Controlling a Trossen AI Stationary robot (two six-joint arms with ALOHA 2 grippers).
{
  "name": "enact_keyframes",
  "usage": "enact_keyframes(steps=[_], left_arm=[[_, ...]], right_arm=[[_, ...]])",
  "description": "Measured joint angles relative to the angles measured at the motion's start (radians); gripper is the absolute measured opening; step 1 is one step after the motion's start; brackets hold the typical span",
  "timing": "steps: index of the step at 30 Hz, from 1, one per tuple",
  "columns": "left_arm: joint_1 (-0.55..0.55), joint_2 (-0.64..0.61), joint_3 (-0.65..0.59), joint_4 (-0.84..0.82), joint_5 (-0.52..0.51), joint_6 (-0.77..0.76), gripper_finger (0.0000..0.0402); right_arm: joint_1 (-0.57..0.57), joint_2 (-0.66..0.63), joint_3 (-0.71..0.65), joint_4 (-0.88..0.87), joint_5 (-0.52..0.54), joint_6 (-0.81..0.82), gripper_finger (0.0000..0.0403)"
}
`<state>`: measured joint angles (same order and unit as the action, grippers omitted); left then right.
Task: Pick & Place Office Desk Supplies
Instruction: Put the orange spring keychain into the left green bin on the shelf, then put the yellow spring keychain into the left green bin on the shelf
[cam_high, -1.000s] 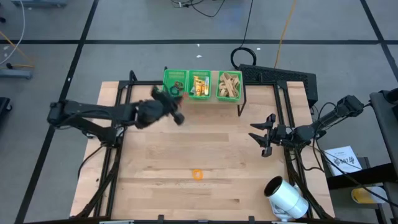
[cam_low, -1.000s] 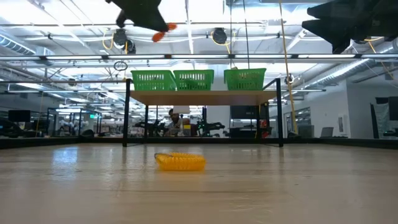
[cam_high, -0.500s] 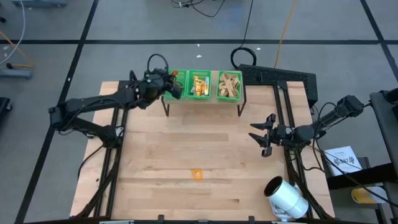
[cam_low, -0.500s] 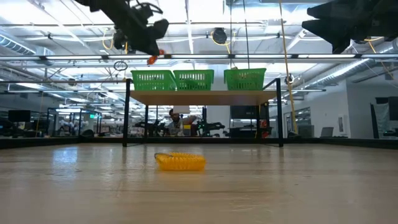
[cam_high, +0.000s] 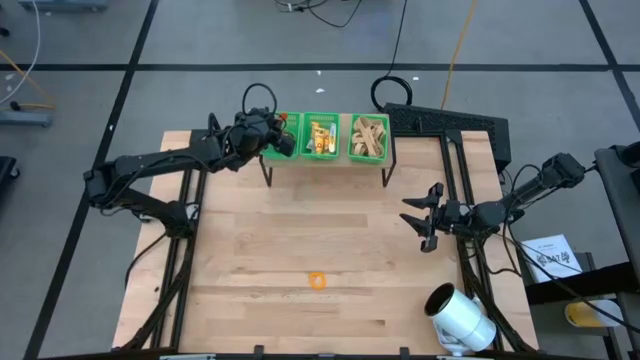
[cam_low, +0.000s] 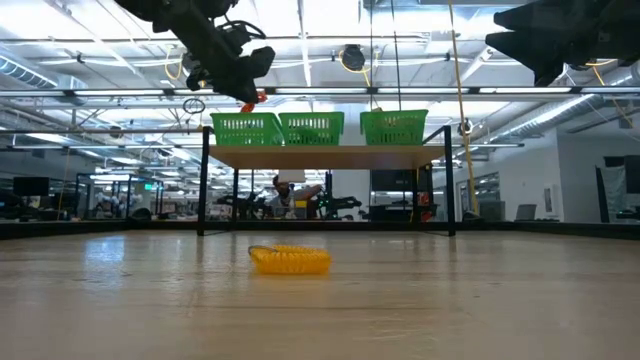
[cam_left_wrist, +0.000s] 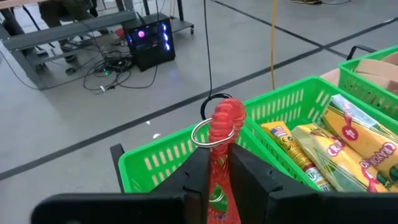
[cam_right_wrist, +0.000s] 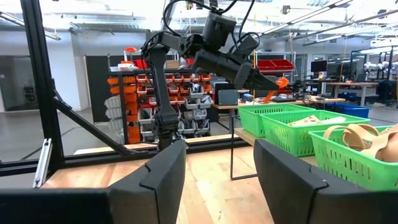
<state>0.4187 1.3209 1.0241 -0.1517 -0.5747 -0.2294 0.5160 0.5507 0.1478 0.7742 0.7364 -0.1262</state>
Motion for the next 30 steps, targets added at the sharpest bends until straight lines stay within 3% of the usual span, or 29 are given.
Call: enact_keyframes(steps=[13,22,24,30], left_arm=[[0.000,0.000,0.000,-0.003,-0.020,0.020,0.0239],[0.000,0.000,0.000,-0.035,-0.011,-0.005,0.0288],[-0.005,-0.002,0.000,-0.027,0.041,0.029,0.0289],[-0.076,-0.053,0.000,-0.001,0.332,0.134,0.0278]], right_arm=[[0.000,0.000,0.000,0.000,0.000,0.001,0.0183],[0.000,0.000,0.000,0.000,0.000,0.002,0.0183],[0.000,0.000,0.000,0.000,0.000,0.002,0.0183],[0.000,0.000,0.000,0.000,0.000,0.002,0.0183]])
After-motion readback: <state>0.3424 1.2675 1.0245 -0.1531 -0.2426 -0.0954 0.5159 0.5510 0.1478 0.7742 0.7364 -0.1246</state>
